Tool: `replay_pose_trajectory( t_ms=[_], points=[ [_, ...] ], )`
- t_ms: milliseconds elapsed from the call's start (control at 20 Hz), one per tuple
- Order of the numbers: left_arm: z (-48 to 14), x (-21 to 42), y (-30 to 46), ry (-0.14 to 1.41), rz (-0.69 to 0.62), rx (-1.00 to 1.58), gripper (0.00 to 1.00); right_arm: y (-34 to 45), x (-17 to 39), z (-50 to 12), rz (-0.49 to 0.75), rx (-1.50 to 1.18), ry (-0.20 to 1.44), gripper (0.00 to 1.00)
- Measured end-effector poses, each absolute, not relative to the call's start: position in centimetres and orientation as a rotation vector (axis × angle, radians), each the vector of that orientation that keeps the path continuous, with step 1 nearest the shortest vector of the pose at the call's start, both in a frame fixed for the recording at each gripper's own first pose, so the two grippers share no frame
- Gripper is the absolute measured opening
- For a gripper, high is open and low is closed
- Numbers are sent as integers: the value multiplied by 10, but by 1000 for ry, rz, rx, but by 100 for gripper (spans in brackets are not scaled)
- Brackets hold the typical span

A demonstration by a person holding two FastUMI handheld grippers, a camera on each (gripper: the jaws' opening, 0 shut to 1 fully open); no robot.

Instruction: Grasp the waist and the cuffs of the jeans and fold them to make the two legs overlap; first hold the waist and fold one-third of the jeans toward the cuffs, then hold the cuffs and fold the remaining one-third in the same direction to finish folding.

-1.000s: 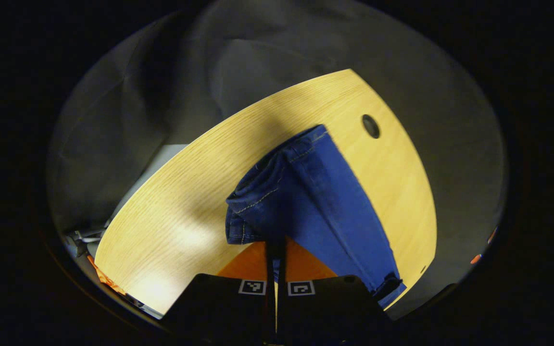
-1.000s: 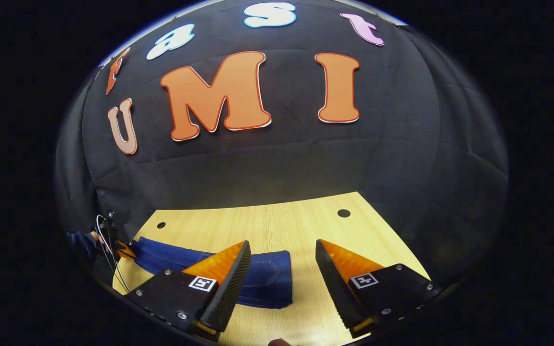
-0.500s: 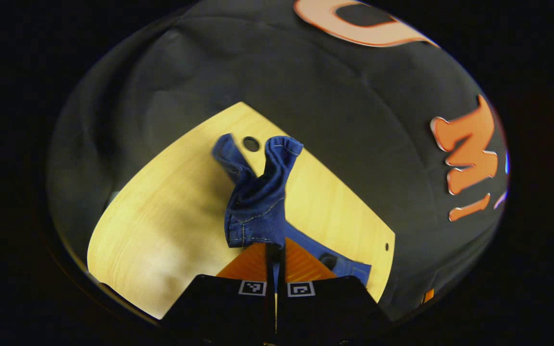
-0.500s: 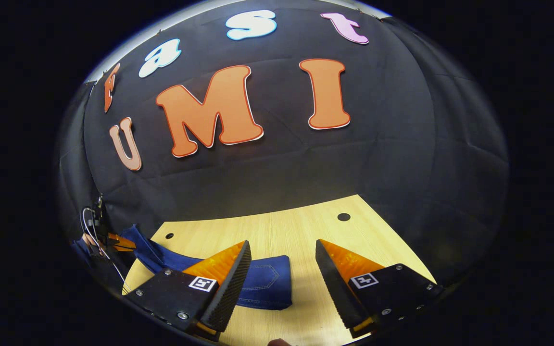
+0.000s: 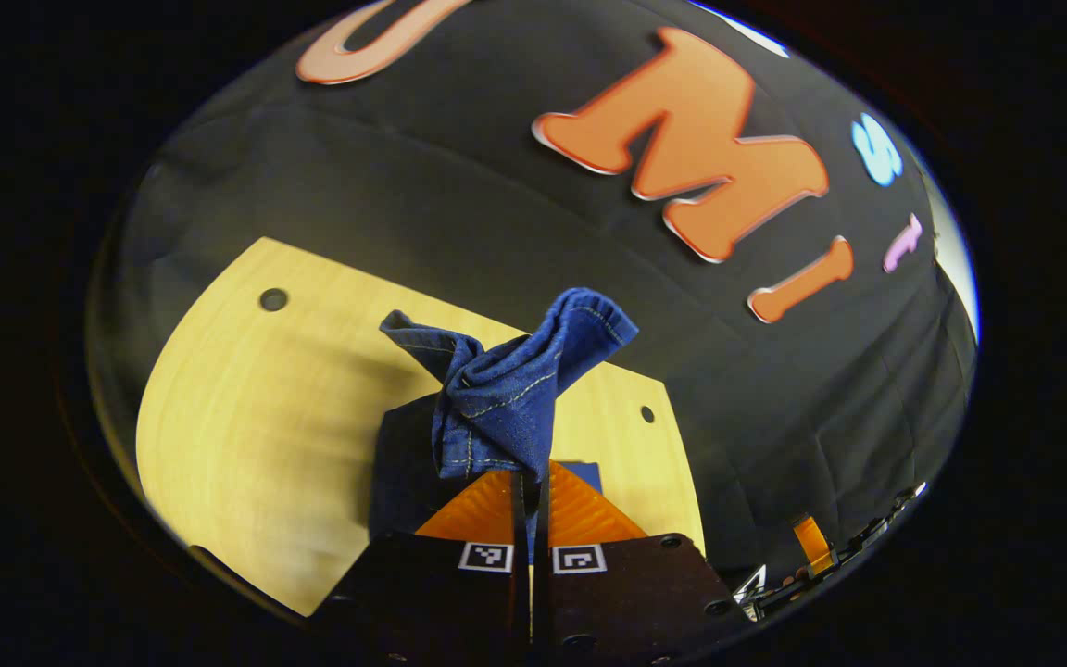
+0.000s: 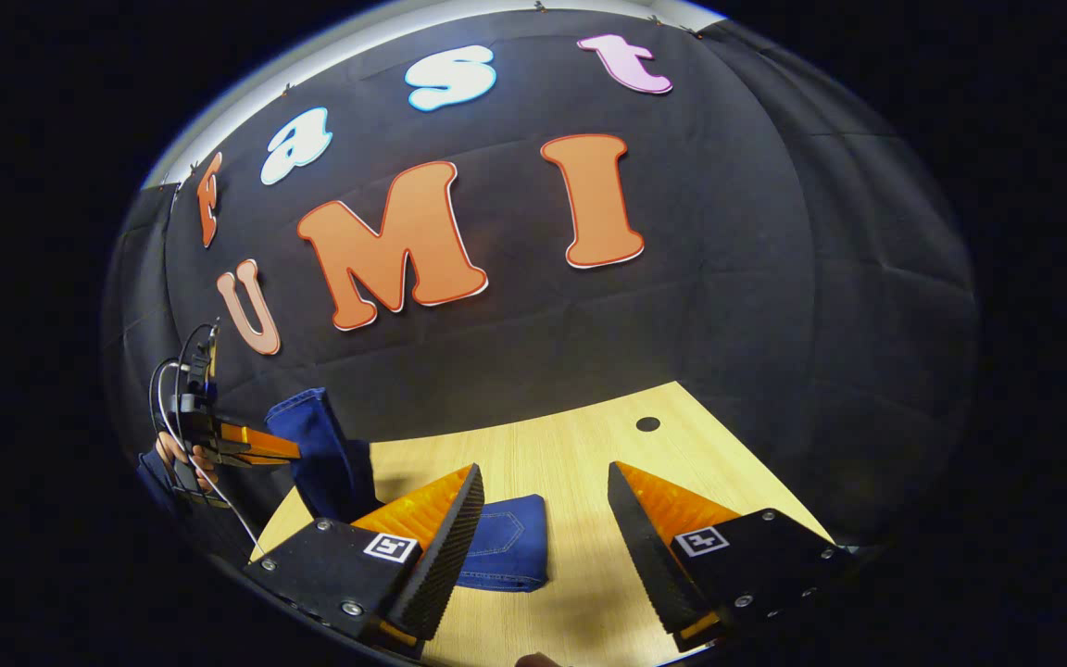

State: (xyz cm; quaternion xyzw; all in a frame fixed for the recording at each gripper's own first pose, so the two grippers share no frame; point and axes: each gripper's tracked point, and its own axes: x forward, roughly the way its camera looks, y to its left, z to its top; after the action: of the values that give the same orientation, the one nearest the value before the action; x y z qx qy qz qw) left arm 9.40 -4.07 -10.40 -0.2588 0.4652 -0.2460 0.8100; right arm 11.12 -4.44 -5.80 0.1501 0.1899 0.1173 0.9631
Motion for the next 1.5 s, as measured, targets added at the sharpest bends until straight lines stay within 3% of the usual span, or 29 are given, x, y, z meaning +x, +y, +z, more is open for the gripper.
replay_pose_trajectory(
  t_ms=[200,500,600,700,800,850,900,1150,1250,1500],
  points=[
    [-113,64,-139,1020,-619,-431,2,-65,98,-61,230,317,374,86],
    [-183,8,-233,1059,-660,-77,2,-86,82,-73,227,334,377,86],
    [-204,-29,-264,1087,-707,-25,10,-94,77,-79,221,339,382,86],
    [-204,-54,-292,1079,-772,-27,27,-104,72,-88,209,346,393,86],
    [-190,-63,-299,1033,-810,-7,53,-116,69,-96,191,347,401,86],
    [-180,-61,-299,990,-819,-1,59,-121,69,-98,185,350,397,86],
    [-168,-61,-297,946,-823,5,59,-126,69,-99,173,348,394,86],
    [-103,-34,-268,670,-754,49,89,-132,73,-100,160,294,359,86],
    [-73,-29,-254,558,-713,57,86,-128,76,-94,162,268,325,86],
    [-9,-34,-205,346,-572,34,95,-108,82,-68,196,188,200,86]
  ],
)
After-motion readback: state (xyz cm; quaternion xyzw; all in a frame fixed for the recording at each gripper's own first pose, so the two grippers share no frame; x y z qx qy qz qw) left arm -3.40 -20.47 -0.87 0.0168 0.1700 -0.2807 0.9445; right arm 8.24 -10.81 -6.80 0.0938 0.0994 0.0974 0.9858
